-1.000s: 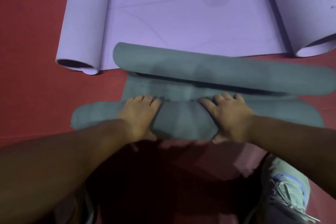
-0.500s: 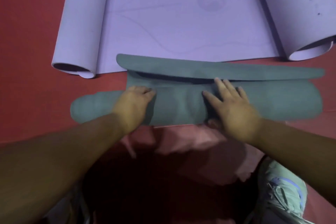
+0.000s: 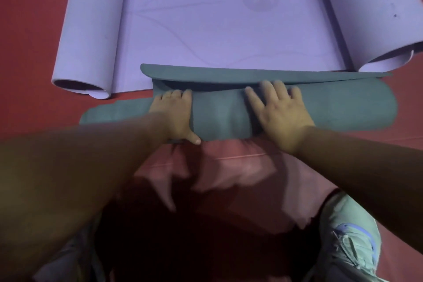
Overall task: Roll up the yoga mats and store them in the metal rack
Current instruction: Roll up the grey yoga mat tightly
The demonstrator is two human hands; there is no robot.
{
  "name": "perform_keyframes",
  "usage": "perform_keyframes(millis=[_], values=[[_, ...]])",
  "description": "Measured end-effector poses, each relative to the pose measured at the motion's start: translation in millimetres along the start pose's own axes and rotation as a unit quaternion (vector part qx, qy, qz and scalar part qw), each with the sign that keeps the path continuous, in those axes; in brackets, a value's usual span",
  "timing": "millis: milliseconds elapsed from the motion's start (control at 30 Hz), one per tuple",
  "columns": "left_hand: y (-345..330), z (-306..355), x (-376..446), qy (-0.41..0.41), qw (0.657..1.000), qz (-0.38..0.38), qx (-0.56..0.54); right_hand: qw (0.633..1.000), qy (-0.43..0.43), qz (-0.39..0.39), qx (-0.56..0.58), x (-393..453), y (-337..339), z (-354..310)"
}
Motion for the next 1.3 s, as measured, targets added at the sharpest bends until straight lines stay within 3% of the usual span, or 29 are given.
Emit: perform_keyframes(millis=[100,233,300,400,500,700,767,867,1000,1100,1300], values=[[13,-11,6,0.024,0.999,0.007,-0.027,0.995,0.062,0.075,0.028,-16,-3,-10],[35,-16,-10,0.006,0.978,0.197,-0.061,0.998,0.035,0.042,0.036,-1,-11,-8],[38,-18,-14,-0.004,0.966,0.245,-0.079,1.0,0.016,0.014,0.02,10,-11,-6],[44,-22,7,-0.007,0.982,0.151,-0.114,0.999,0.004,-0.033,0.026,23,-10,-6],[54,-22,31,-0.036,0.997,0.026,-0.056,0.999,-0.001,-0.035,0.036,34,-1,-4],[56,-17,58,-0.072,0.992,-0.067,0.078,0.998,-0.007,-0.017,0.058,40,11,-5],[64,-20,59,-0.069,0.992,-0.039,0.101,0.998,-0.011,-0.01,0.058,40,11,-5],[76,-16,47,-0.102,0.984,0.075,0.123,0.997,-0.024,-0.008,0.075,47,18,2],[61,-2,14,-0.159,0.963,0.205,0.081,0.99,-0.05,-0.093,0.093,63,9,19],[41,3,0,-0.167,0.954,0.248,0.006,0.988,-0.041,-0.137,0.061,64,-6,18],[45,9,-2,-0.248,0.935,0.253,-0.032,0.994,-0.019,-0.101,0.044,54,-6,11]])
Point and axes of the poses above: each hand's wrist, its own x-axis towards the middle knuckle, its own y-axis out of the back of the hand, z = x × y, the point moved 8 cm from there along x, towards the middle knuckle, and after that the axes turned 7 degrees about -y, right-handed, at the moved point
